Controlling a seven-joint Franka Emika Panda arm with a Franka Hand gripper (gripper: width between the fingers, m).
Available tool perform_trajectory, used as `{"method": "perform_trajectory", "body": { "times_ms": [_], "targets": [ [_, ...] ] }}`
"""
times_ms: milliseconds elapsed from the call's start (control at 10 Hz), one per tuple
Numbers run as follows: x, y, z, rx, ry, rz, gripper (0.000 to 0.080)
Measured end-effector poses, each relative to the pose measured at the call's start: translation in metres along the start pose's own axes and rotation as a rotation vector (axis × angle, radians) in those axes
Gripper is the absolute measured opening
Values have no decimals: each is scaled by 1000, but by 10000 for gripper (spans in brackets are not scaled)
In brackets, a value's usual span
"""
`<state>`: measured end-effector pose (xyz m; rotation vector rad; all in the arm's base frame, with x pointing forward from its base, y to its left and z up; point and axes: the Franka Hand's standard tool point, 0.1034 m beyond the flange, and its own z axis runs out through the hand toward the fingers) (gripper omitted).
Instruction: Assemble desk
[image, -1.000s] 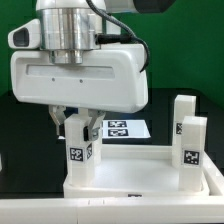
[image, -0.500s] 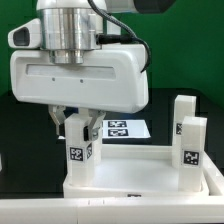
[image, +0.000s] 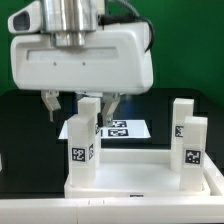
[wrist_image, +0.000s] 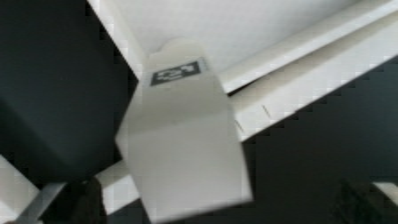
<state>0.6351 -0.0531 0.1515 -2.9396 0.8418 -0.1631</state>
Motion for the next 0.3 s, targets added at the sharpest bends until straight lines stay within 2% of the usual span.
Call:
{"method": "perform_trajectory", "body": {
  "times_ms": [100,300],
  "targets": [
    [4,-4,-7,8,9,-2,645],
    [3,-3,-2,3,8,2,648]
  ]
}}
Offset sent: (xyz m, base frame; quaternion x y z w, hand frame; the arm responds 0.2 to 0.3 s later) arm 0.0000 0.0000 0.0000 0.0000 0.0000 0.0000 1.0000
